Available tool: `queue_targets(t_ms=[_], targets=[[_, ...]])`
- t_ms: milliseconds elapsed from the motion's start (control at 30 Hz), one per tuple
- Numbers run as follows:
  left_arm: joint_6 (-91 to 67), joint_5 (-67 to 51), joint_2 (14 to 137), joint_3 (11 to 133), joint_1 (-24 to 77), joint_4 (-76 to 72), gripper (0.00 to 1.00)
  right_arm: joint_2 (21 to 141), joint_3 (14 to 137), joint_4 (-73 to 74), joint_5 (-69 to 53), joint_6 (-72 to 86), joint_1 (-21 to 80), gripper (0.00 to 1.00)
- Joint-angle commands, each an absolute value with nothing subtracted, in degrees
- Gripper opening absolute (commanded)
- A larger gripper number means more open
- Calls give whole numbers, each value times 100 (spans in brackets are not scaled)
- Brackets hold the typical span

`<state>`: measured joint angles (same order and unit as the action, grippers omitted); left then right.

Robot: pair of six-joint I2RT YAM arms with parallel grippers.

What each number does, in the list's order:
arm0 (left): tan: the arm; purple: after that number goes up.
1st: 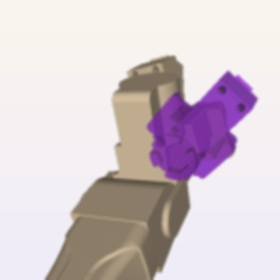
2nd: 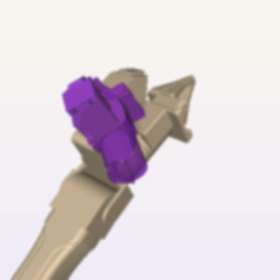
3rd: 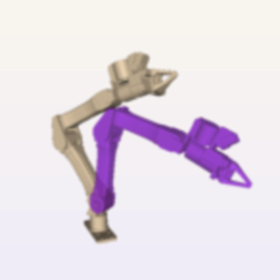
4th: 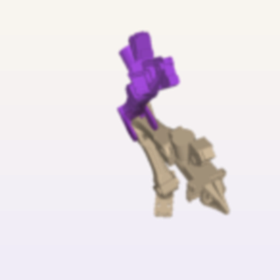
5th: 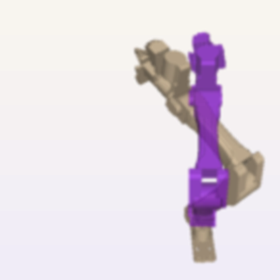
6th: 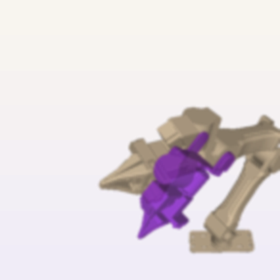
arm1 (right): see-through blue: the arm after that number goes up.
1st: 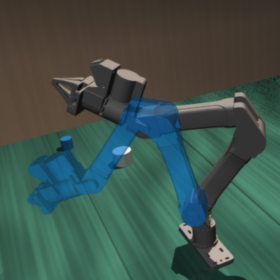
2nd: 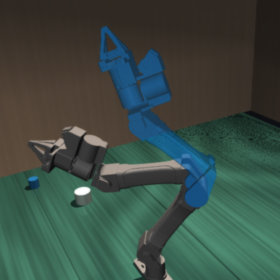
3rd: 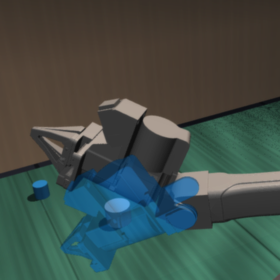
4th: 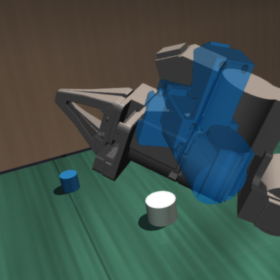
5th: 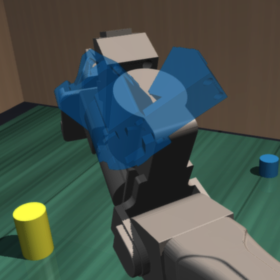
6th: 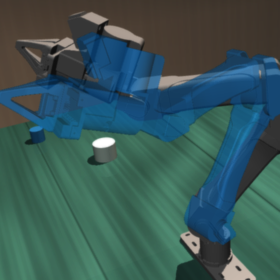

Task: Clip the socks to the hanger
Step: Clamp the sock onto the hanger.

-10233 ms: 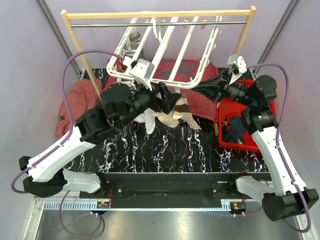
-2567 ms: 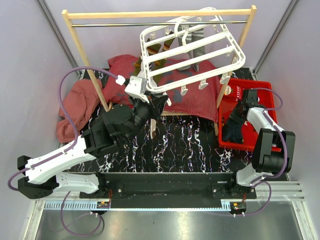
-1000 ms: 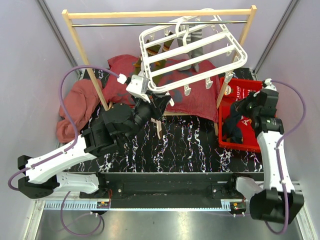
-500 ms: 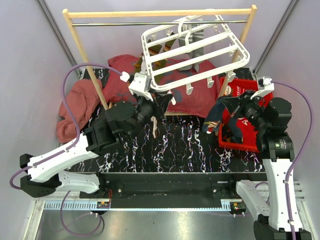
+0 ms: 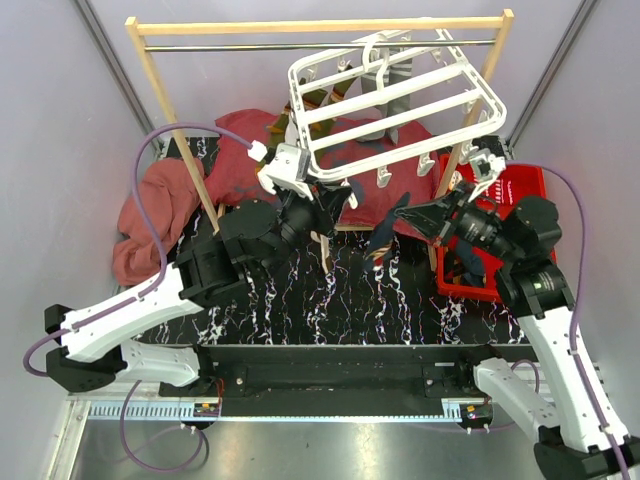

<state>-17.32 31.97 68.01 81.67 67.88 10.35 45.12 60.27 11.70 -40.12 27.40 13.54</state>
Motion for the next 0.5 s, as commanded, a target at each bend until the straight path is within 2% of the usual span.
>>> queue_targets(t_ms=[0,467], targets=[[-1687,2989,6899,8464,6759,580,7,4623,5871,432,-3736,2927,1950,0],[-1837,2725,6935,8402,6759,527,7,5045,5713,-360,-3252,3067,2716,0]])
